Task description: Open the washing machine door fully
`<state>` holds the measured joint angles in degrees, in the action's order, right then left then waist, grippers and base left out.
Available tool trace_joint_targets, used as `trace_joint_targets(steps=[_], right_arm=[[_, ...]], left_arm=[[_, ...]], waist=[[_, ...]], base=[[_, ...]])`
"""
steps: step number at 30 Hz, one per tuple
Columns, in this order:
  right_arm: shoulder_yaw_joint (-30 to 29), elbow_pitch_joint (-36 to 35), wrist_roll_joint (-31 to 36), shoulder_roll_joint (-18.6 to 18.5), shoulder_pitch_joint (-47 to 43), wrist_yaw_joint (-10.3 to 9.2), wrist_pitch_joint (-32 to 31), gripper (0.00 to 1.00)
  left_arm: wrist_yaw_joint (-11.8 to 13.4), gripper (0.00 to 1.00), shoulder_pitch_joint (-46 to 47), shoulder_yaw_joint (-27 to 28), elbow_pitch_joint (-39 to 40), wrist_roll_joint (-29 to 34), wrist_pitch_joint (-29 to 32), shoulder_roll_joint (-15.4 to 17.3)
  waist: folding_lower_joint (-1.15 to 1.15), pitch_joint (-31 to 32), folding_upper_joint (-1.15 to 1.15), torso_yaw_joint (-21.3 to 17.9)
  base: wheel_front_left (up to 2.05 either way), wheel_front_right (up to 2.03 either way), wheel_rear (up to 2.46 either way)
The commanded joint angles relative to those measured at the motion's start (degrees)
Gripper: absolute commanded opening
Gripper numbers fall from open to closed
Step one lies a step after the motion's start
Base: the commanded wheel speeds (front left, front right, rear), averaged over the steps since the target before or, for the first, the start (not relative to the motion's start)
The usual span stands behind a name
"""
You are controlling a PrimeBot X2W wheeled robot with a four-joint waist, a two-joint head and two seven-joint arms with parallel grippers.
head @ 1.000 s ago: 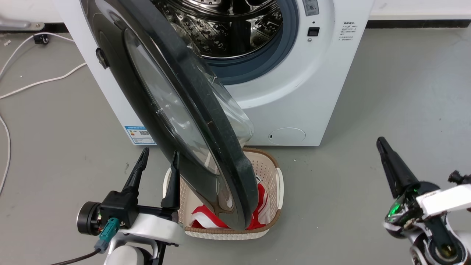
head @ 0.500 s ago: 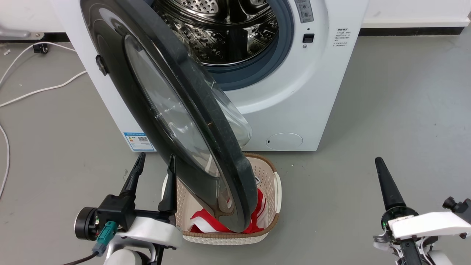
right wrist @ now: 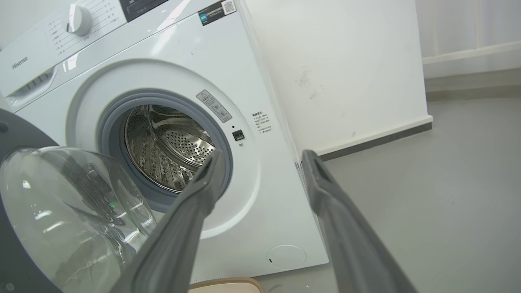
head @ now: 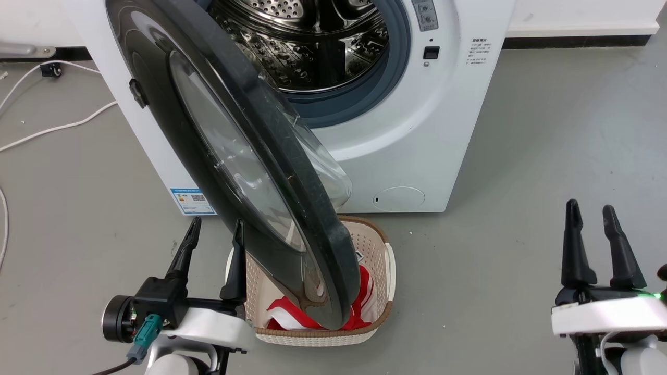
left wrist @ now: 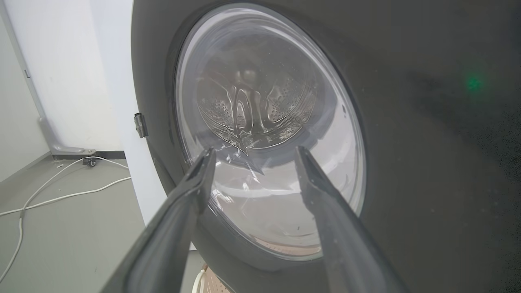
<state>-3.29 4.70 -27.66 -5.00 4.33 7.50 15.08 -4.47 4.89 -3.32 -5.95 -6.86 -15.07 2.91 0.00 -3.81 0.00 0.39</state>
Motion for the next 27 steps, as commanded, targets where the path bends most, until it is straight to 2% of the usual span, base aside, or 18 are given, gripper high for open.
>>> trace_joint_targets(steps=[1,3,8,16,27], right_arm=[[-0.3,-1.1,3.3,0.4,-1.3,-0.02,0.1,1.0],[-0.4,-3.0,9.9,1.1,-2.6,-0.02,-0.3,1.0],[0.6,-6.3,19.8,2.0,-6.7,-0.02,-2.5,1.0],[1.4,-7.2,20.5,2.2,-11.0,-0.02,-3.8,1.0],[1.9,-6.9,20.2,2.2,-10.1,-0.02,-3.4,1.0]], left_arm=[[0.0,1.0,-0.3,0.1,0.0,0.1,-0.1,0.0],[-0.1,1.0,-0.3,0.1,-0.1,0.2,-0.1,0.0],[-0.3,1.0,-0.4,0.1,-0.4,0.7,-0.1,0.0],[-0.6,1.0,-1.0,0.4,-0.6,1.4,-0.1,0.0],[-1.0,1.0,-0.7,0.6,-0.9,1.8,-0.1,0.0]], waist=[[0.0,0.0,0.0,0.1],[0.0,0.1,0.0,0.2],[0.0,0.4,0.0,0.4],[0.0,0.9,0.0,0.3],[0.0,0.4,0.0,0.1]], base=[[0.0,0.0,0.0],[0.0,0.0,0.0],[0.0,0.0,0.0],[0.0,0.0,0.0],[0.0,0.0,0.0]])
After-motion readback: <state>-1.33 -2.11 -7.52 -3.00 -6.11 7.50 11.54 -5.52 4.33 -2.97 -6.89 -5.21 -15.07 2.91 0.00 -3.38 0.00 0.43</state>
